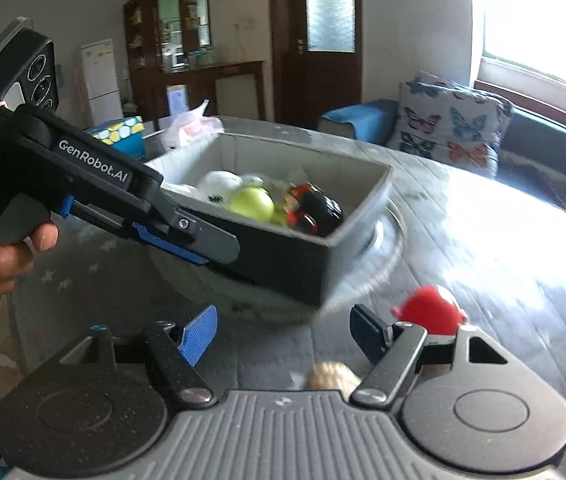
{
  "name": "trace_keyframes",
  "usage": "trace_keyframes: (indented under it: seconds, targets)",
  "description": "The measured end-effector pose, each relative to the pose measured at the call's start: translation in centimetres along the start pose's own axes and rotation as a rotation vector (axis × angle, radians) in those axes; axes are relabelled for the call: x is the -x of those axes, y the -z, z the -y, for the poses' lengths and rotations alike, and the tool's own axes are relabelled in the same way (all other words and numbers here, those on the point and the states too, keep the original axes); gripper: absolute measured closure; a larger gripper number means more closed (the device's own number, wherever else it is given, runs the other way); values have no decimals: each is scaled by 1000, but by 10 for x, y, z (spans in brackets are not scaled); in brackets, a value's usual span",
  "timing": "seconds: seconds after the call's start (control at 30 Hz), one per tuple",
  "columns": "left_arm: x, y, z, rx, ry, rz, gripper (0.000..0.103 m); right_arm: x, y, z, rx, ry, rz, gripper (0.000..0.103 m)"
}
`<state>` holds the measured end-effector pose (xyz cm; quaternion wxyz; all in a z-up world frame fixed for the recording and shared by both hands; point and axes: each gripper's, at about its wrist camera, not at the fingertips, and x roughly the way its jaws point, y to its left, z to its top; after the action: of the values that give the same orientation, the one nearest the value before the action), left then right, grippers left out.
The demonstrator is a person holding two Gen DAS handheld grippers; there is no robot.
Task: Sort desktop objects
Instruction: 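Withdraw the left tool from the box toward the tan peanut toy, then close the left tool on the tan peanut-shaped toy and lift it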
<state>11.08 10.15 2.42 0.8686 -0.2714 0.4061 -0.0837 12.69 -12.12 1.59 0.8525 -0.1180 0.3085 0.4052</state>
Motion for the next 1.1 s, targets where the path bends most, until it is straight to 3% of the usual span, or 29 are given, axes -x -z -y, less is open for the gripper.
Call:
trace_keyframes:
  seconds: [0.33,0.43,1.1]
  targets:
    - [-24,16,24,-26,69,-61,63,16,33,20,-95,73,-7,24]
    - [-30,19,29,-26,86,-75,63,15,40,25,-121,94,-7,15]
    - [-62,27,30,79,112,-145,63,3,52,29,-154,96,-23,21]
